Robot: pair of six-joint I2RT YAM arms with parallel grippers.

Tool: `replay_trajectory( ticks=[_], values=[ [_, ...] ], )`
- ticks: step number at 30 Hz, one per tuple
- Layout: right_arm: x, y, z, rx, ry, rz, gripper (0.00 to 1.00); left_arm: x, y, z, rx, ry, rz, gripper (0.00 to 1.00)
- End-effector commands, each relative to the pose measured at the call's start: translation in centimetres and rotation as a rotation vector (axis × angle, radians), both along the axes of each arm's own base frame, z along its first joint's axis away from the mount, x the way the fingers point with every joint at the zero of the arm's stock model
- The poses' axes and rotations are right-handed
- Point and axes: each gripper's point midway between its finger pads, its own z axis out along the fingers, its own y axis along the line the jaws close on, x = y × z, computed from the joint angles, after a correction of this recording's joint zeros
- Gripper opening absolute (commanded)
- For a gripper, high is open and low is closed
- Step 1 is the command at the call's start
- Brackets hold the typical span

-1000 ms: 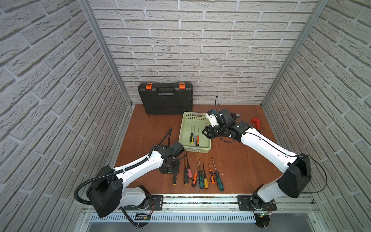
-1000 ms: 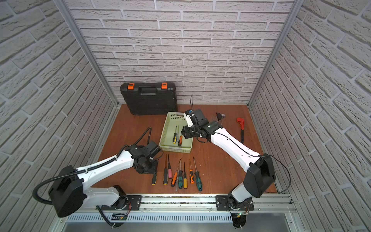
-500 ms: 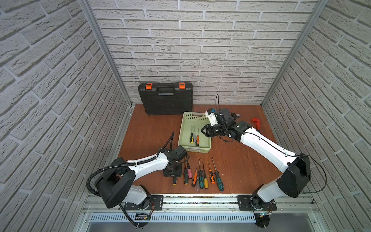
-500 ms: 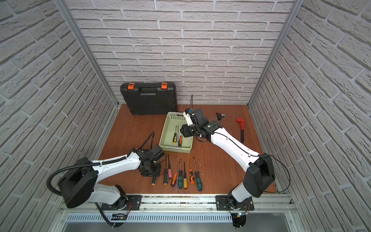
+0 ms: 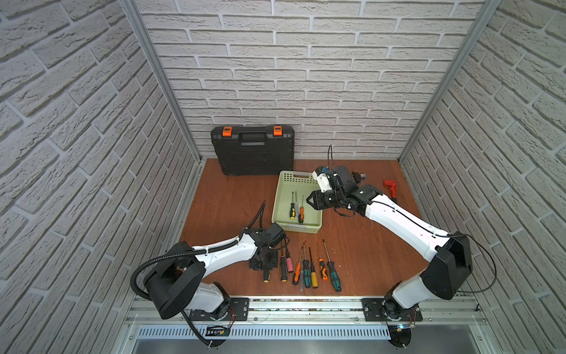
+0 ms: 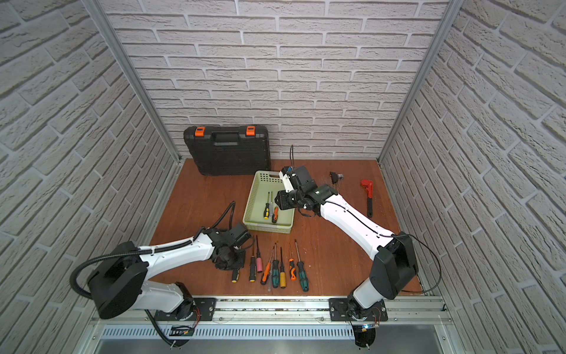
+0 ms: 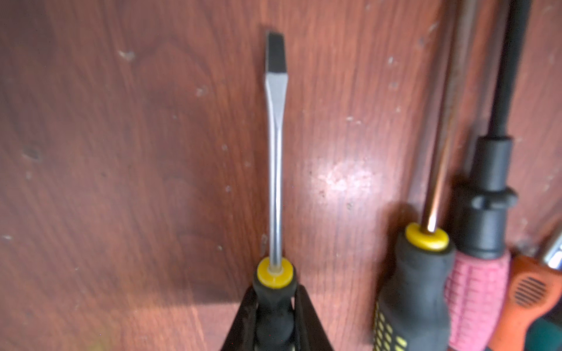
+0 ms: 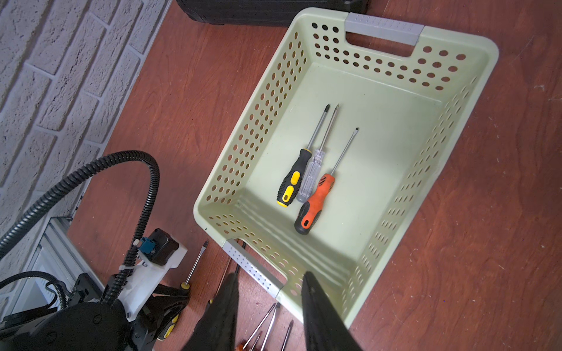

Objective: Put the screwdriver in the bin
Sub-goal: Pick up the screwdriver from the bottom-center of the table, then place the screwdriver in the bin.

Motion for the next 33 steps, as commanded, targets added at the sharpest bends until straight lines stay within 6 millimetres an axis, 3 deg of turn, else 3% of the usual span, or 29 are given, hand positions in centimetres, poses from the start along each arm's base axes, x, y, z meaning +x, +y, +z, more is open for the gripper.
replay_trajectory(
  ticks=[1,6,10,15,18,22,25,29,33],
  values=[
    [0.5,0.1,2.3,0.012,-0.066,0.009,0.37,-0.1,0.0,1.9,-0.02,-0.023,0.008,0.11],
    [0.3,-0.1,2.3,0.004,-0.07,0.009,0.37,0.7,0.9,6.6,-0.032,-0.099,0.034,0.11],
    [-0.2,-0.5,2.0,-0.014,-0.056,0.012,0.37,2.1,2.0,11.7,-0.033,-0.186,0.054,0.09],
    [-1.0,-1.8,2.1,-0.052,-0.061,-0.001,0.37,7.3,0.5,18.1,-0.122,-0.312,0.004,0.09],
    [-1.7,-2.4,1.8,-0.067,-0.049,-0.002,0.37,11.6,-0.9,20.3,-0.104,-0.357,-0.056,0.1],
    [-2.6,-3.2,0.8,-0.095,-0.027,-0.006,0.38,16.9,-3.7,21.0,-0.076,-0.363,-0.161,0.1],
    [-3.3,-3.8,0.3,-0.11,-0.006,-0.011,0.38,20.3,-5.2,20.2,-0.048,-0.353,-0.199,0.1],
    [-4.5,-4.7,0.2,-0.095,-0.013,-0.036,0.38,23.9,-6.6,17.0,-0.046,-0.309,-0.216,0.1],
    [-6.3,-6.0,-1.3,-0.132,0.035,-0.038,0.38,25.9,-7.2,13.3,-0.01,-0.259,-0.232,0.1]
  ],
)
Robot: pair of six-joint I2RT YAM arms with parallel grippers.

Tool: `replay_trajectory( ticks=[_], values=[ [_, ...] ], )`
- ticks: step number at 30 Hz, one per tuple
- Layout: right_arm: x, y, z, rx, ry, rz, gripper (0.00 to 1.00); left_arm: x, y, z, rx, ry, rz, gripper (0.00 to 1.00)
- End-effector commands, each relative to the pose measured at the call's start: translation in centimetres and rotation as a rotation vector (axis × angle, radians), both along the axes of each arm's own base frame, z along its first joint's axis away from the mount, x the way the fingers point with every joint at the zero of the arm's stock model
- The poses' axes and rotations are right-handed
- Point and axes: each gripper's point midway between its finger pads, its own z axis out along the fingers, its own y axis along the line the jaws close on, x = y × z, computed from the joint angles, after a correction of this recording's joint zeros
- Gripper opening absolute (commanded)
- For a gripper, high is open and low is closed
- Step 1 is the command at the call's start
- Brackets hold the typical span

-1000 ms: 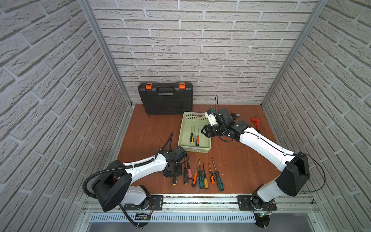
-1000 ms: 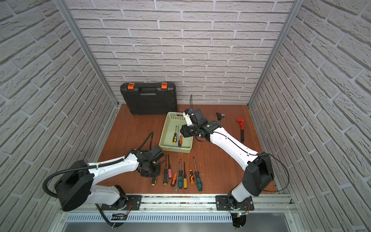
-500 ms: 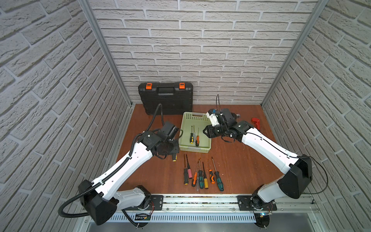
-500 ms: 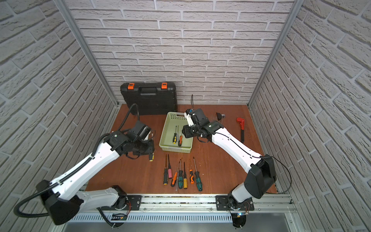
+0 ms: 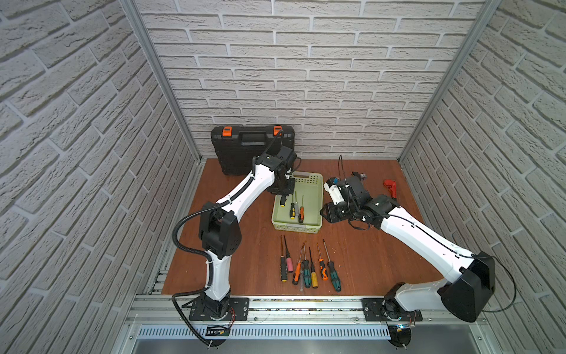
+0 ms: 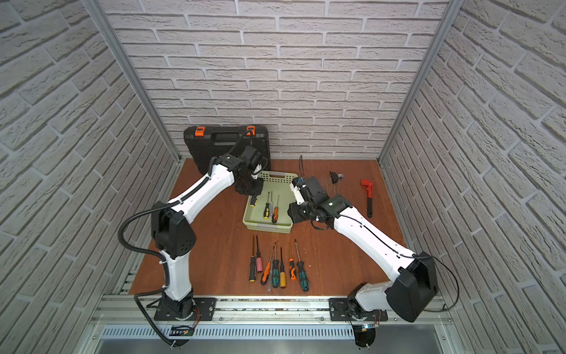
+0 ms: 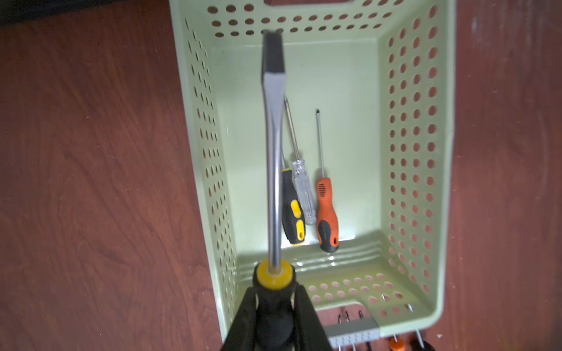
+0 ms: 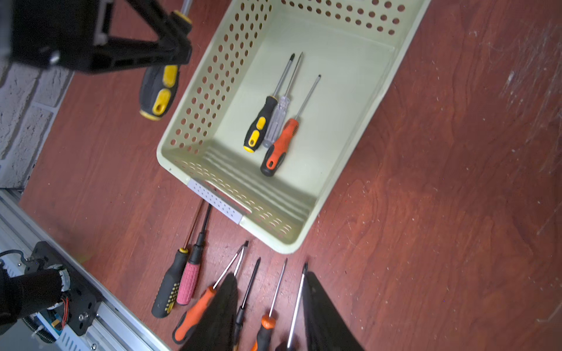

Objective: Put the screwdriver in the bin
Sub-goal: Place the screwdriver in the bin.

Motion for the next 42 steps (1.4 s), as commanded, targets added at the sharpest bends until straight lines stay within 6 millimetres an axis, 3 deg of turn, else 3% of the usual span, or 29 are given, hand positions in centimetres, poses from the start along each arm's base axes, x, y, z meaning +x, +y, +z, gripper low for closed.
replay_trajectory(
  ticks=[1,6,10,23,29,32,36,39,42],
  values=[
    [-1.2,-1.3,-0.4,-0.018,0.012,-0.025,0.38,1.1,0.0,-1.6,0.026,0.022,-0.038,0.1],
    [-2.8,-2.7,-2.3,-0.013,0.006,-0.067,0.42,2.6,-0.2,-5.4,0.055,0.083,-0.03,0.1],
    [-2.9,-2.6,-3.4,-0.027,0.04,-0.064,0.42,3.1,-0.8,-7.8,0.035,0.112,-0.023,0.1],
    [-3.2,-2.6,-5.5,-0.025,0.073,-0.079,0.43,2.3,-1.0,-12.1,0.019,0.184,0.013,0.14],
    [-3.2,-2.2,-6.4,-0.022,0.095,-0.066,0.44,2.2,-1.1,-12.3,0.006,0.191,0.022,0.2],
    [-3.3,-2.2,-6.5,-0.017,0.104,-0.066,0.45,2.1,-1.0,-11.8,0.004,0.18,0.025,0.33],
    [-3.8,-2.5,-6.5,-0.019,0.107,-0.07,0.45,2.1,-0.8,-10.4,0.002,0.155,0.024,0.41],
    [-4.2,-2.7,-6.4,-0.031,0.115,-0.062,0.45,1.9,-0.7,-9.2,-0.009,0.139,0.022,0.42],
    [-4.8,-2.9,-6.3,-0.043,0.131,-0.054,0.45,1.6,-1.0,-6.8,-0.063,0.093,0.029,0.42]
  ],
)
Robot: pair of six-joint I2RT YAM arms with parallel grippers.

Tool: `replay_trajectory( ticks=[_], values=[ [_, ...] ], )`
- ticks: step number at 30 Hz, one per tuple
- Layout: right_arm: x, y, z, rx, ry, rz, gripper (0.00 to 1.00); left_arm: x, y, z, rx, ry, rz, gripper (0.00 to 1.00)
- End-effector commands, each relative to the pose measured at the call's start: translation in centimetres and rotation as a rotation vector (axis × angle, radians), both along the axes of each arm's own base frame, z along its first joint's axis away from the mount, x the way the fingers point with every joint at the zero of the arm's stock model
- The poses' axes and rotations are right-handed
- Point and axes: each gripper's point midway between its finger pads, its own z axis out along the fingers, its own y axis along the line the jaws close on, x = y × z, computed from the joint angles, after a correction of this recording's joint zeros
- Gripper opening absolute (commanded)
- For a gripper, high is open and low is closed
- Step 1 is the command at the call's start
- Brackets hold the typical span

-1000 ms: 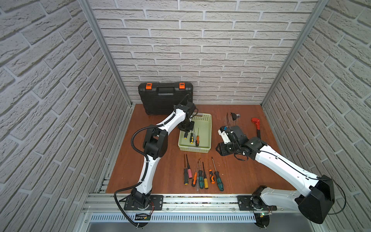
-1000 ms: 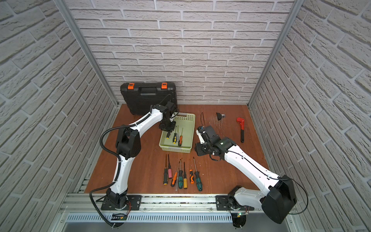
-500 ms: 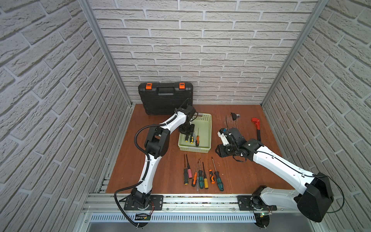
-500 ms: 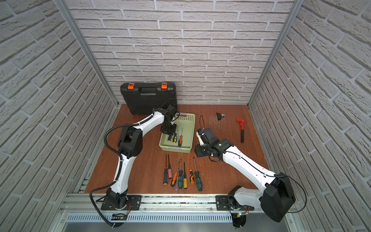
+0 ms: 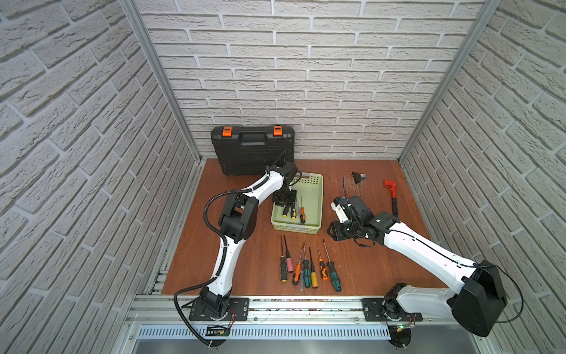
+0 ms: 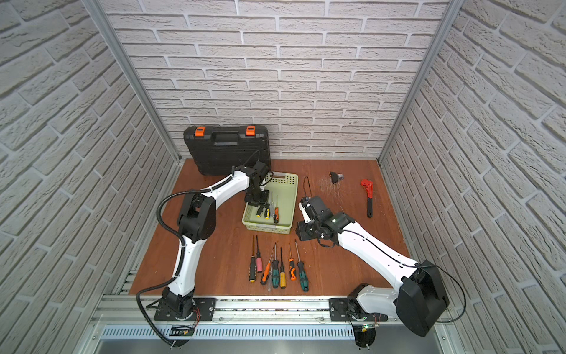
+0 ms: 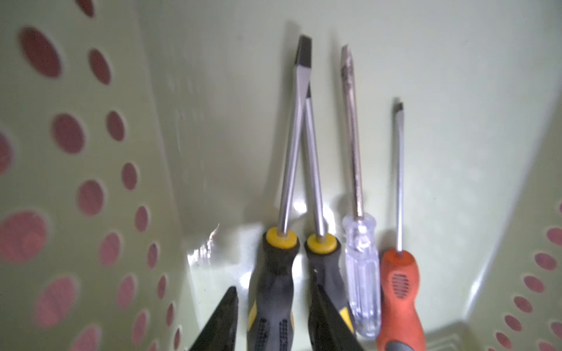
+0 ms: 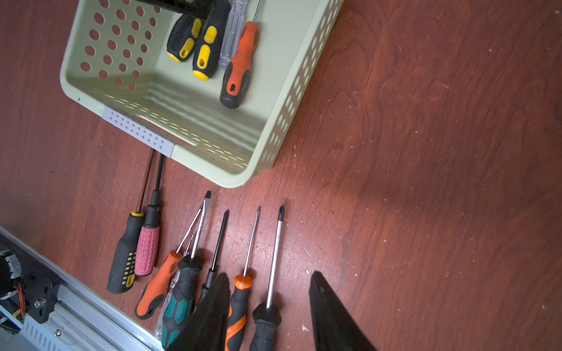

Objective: Put the screwdriver in the bin
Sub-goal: Place the screwdriver in the bin, then pick up the screwdriver from the bottom-center of the table.

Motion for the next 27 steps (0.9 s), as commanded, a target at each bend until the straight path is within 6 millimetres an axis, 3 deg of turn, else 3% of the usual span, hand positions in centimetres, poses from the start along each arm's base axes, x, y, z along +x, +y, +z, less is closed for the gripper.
replay_trajectory(
  ticks=[1,5,10,18,23,27],
  values=[
    [-1.1,-0.2,0.4,-0.004,0.014,0.015,0.45,0.0,-0.1,5.1,-0.082,-0.093,0.018,0.42],
    [-2.5,-0.3,0.0,-0.028,0.052,0.029,0.45,-0.6,-0.3,9.0,-0.154,-0.162,0.03,0.43],
    [-5.4,-0.3,-1.6,-0.072,0.139,0.046,0.45,-2.3,1.2,12.9,-0.169,-0.236,0.038,0.43],
    [-9.6,-0.5,-3.4,-0.152,0.213,0.052,0.43,-6.0,4.2,14.4,-0.162,-0.292,0.078,0.5],
    [-10.4,0.3,-4.1,-0.184,0.223,0.061,0.45,-7.4,6.0,14.7,-0.127,-0.314,0.1,0.54],
    [-10.2,0.6,-5.8,-0.202,0.238,0.056,0.47,-8.1,6.3,15.0,-0.148,-0.331,0.11,0.57]
  ],
)
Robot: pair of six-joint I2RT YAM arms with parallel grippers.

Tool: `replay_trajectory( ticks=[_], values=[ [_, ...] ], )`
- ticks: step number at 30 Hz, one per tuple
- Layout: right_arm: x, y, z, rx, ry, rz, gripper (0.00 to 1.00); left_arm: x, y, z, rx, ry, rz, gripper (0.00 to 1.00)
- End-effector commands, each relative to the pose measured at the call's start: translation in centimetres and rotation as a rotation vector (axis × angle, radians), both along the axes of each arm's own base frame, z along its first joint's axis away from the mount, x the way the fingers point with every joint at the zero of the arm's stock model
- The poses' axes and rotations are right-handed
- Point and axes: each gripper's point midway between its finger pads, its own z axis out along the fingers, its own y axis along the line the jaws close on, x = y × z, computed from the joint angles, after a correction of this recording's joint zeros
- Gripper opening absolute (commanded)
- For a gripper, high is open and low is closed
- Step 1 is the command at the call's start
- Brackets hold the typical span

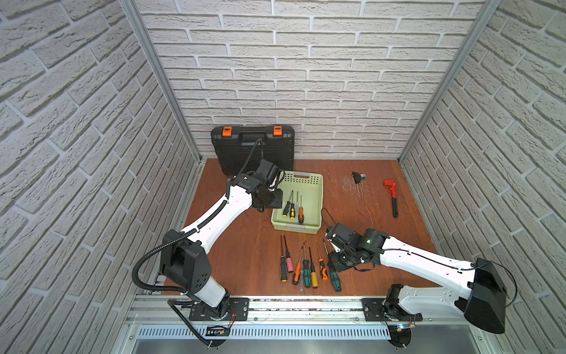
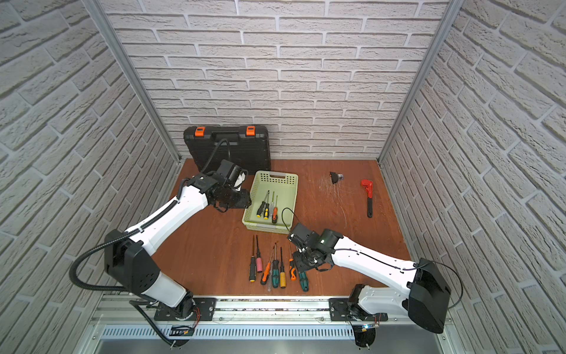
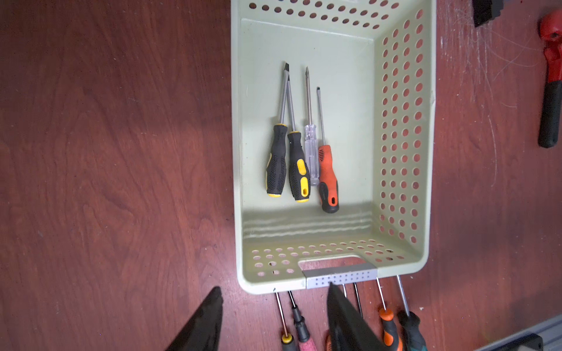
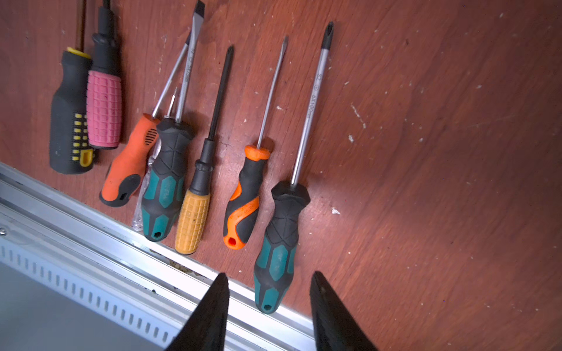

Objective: Put the screwdriver in the bin
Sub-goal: Pick up the screwdriver from the bottom-center of the table.

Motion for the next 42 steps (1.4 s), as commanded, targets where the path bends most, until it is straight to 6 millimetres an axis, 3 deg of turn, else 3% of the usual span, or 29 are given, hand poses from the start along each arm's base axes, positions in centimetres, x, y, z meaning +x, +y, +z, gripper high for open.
replay_trajectory(
  ticks=[1,13,33,38,42],
  values=[
    [0.4,-0.2,-1.7,-0.036,-0.004,-0.034,0.48,0.0,0.8,1.1,-0.017,-0.053,0.031,0.57],
    [0.6,-0.2,-4.1,-0.085,0.023,-0.038,0.46,-1.5,2.9,0.8,-0.001,-0.057,0.076,0.57],
    [-0.3,-1.2,-7.4,-0.139,0.072,-0.043,0.36,-2.2,4.2,1.6,0.012,-0.074,0.111,0.58],
    [-0.3,-1.3,-7.6,-0.137,0.065,-0.046,0.24,-2.6,4.7,1.7,0.019,-0.078,0.121,0.58],
    [-0.1,-1.6,-7.2,-0.141,0.047,-0.053,0.08,-3.0,4.9,1.9,0.016,-0.078,0.129,0.58]
  ],
)
